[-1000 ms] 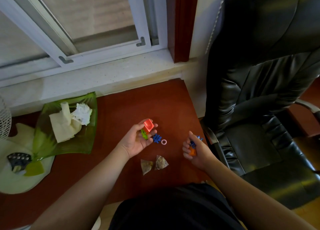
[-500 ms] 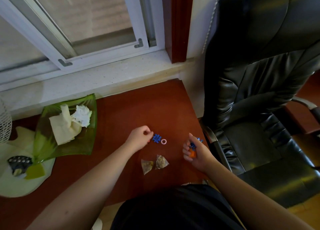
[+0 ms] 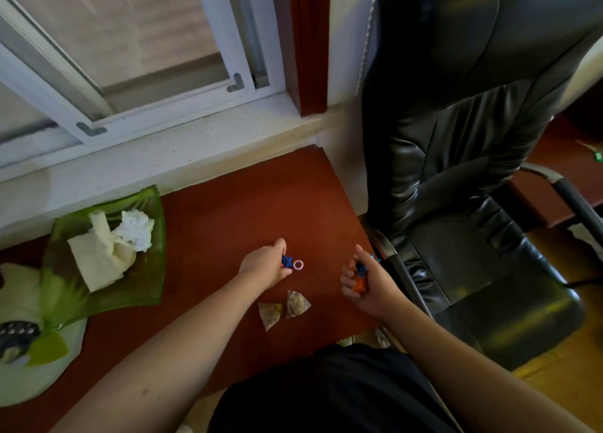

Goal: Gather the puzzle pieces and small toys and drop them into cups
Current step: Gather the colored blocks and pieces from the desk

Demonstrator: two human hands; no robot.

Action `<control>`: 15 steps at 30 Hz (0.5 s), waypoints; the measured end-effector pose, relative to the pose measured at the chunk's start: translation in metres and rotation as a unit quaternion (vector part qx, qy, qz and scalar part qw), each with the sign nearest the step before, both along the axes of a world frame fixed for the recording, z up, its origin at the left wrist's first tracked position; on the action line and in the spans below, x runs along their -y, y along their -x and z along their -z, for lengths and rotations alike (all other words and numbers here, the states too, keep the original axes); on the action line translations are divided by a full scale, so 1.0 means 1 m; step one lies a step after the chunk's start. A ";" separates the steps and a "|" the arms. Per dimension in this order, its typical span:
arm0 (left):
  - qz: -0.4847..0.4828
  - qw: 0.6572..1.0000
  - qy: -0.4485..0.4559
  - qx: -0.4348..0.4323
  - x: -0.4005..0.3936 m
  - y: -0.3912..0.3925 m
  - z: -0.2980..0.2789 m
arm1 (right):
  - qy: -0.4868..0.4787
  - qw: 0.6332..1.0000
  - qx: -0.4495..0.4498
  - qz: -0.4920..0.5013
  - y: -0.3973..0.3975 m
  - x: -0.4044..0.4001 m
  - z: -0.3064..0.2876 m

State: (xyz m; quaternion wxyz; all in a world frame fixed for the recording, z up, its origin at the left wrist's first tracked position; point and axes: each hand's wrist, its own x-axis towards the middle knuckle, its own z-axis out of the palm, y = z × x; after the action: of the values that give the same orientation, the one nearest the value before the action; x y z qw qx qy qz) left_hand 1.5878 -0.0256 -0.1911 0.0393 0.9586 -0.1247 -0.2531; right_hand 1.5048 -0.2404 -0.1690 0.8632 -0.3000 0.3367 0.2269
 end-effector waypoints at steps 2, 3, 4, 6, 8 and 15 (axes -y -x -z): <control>-0.001 1.000 0.004 -0.003 -0.001 -0.001 -0.001 | 0.003 1.000 0.004 0.003 0.000 -0.002 -0.004; -0.001 1.000 0.005 -0.005 -0.001 -0.002 -0.001 | 0.007 1.000 0.006 0.005 0.000 -0.004 -0.006; -0.001 1.000 0.005 -0.008 -0.001 -0.002 -0.001 | 0.011 1.000 0.008 0.008 0.001 -0.005 -0.008; 0.007 1.000 0.003 -0.015 -0.002 -0.003 0.000 | 0.017 1.000 0.007 0.016 0.004 -0.010 -0.010; 0.022 1.000 0.005 -0.014 -0.004 -0.004 0.001 | 0.030 0.999 0.004 0.025 0.008 -0.015 -0.015; 0.068 0.996 0.045 0.022 -0.016 -0.001 0.005 | 0.046 0.995 0.013 0.089 0.031 -0.042 -0.041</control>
State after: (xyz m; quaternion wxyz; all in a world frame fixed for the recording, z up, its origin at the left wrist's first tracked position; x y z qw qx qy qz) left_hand 1.5891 -0.0099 -0.1956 0.0618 0.9505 -0.2019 -0.2279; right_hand 1.4733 -0.1980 -0.1284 0.8696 -0.3114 0.3607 0.1289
